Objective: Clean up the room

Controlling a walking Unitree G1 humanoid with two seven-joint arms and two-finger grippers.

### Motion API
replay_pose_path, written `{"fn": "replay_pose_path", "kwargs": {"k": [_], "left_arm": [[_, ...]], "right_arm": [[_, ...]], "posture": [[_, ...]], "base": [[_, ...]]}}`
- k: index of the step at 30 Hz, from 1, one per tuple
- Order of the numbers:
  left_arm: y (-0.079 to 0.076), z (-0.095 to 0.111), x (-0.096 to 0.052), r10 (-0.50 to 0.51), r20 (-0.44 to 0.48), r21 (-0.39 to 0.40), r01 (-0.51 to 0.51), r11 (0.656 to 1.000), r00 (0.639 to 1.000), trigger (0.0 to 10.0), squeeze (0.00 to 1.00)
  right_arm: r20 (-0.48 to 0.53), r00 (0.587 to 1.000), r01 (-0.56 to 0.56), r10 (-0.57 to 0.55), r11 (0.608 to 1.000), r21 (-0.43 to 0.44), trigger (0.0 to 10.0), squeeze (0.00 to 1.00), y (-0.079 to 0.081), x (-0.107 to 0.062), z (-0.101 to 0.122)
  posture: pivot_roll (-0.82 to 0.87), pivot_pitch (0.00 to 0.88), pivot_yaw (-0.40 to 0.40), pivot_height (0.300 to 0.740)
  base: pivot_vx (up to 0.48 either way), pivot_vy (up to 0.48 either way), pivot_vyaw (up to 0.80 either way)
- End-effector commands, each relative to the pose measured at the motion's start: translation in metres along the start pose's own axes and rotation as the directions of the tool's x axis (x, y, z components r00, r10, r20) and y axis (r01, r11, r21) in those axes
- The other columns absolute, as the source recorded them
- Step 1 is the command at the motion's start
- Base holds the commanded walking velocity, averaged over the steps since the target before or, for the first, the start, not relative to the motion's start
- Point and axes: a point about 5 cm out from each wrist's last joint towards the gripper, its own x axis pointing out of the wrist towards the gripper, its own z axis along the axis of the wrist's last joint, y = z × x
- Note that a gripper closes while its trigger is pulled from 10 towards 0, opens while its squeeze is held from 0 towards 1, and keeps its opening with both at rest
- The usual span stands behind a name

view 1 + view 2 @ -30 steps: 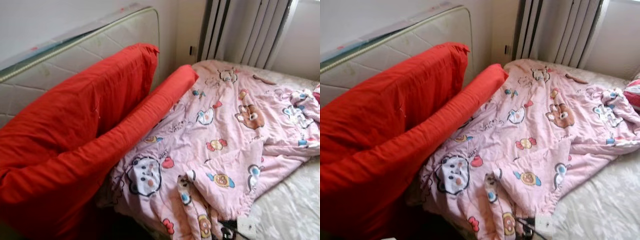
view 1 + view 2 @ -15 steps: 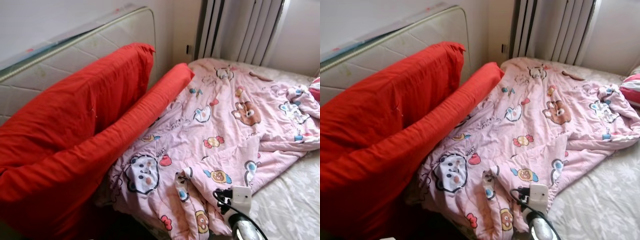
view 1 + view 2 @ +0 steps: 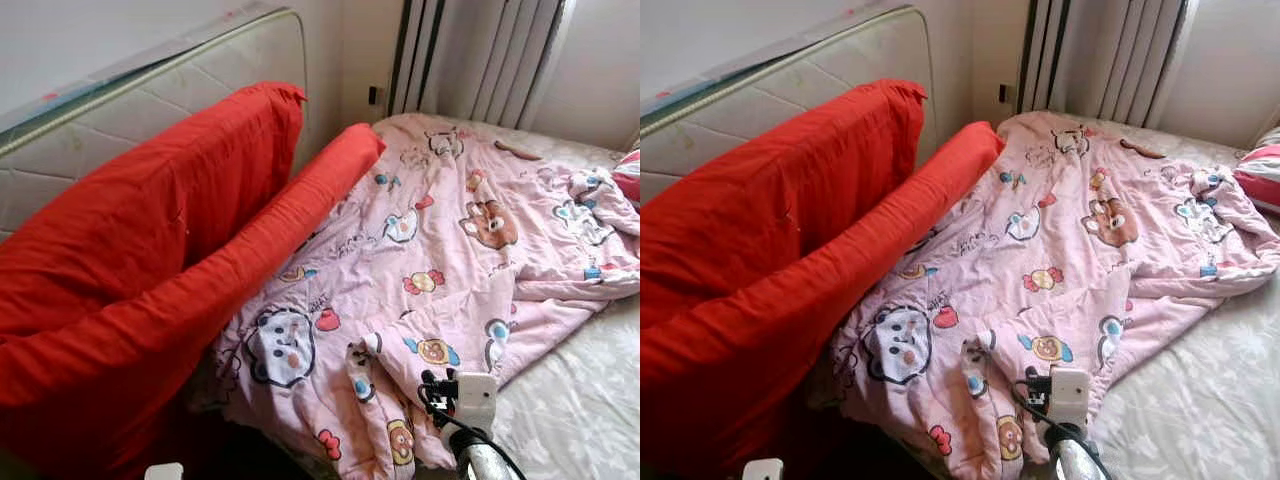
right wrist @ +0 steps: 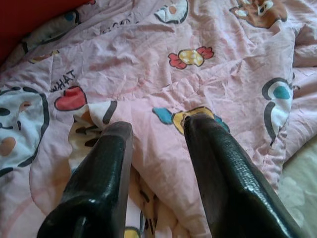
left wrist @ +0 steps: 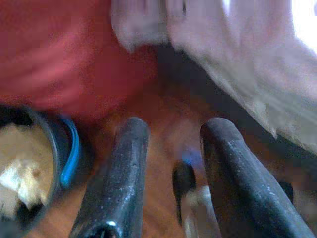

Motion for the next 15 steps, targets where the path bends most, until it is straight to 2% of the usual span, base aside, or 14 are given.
{"fn": "replay_pose_path", "kwargs": {"k": [1,4,7,11,12,15], "left_arm": [[-0.001,0.034,0.012,0.017,0.107,0.081,-0.026,0.996,0.994,10.0,0.0],[-0.011,0.048,0.013,-0.016,0.193,0.055,0.005,0.998,0.981,10.0,0.0],[-0.014,0.053,0.012,-0.021,0.247,0.015,0.017,1.0,0.969,10.0,0.0],[-0.01,0.056,0.007,-0.02,0.313,-0.032,0.032,0.999,0.949,10.0,0.0],[-0.007,0.056,0.002,-0.019,0.364,-0.052,0.041,0.998,0.931,10.0,0.0],[-0.002,0.057,-0.004,0.003,0.405,-0.059,0.022,0.998,0.914,10.0,0.0]], "right_arm": [[-0.004,1.0,-0.007,0.007,1.0,0.012,10.0,0.0,0.003,-0.002,-0.002],[-0.004,1.0,-0.005,0.005,1.0,0.009,10.0,0.0,0.002,-0.002,-0.003],[-0.004,1.0,0.001,-0.001,1.0,0.009,10.0,0.0,0.0,-0.003,-0.003],[-0.003,1.0,0.012,-0.012,1.0,0.006,10.0,0.0,-0.004,-0.005,-0.004],[0.001,1.0,0.02,-0.02,1.0,0.002,10.0,0.0,-0.007,-0.007,-0.004],[0.011,0.999,0.036,-0.036,0.999,0.002,10.0,0.0,-0.011,-0.009,-0.004]], "posture": [[-0.07,0.168,0.013,0.74],[-0.07,0.162,0.015,0.74],[-0.07,0.156,0.015,0.74],[-0.07,0.15,0.014,0.74],[-0.07,0.146,0.013,0.74],[-0.07,0.139,0.012,0.74]], "base": [[0.0,0.0,0.0],[0.0,0.0,0.0],[0.0,0.0,0.0],[0.0,0.0,0.0],[0.0,0.0,0.0],[0.0,0.0,0.0]]}}
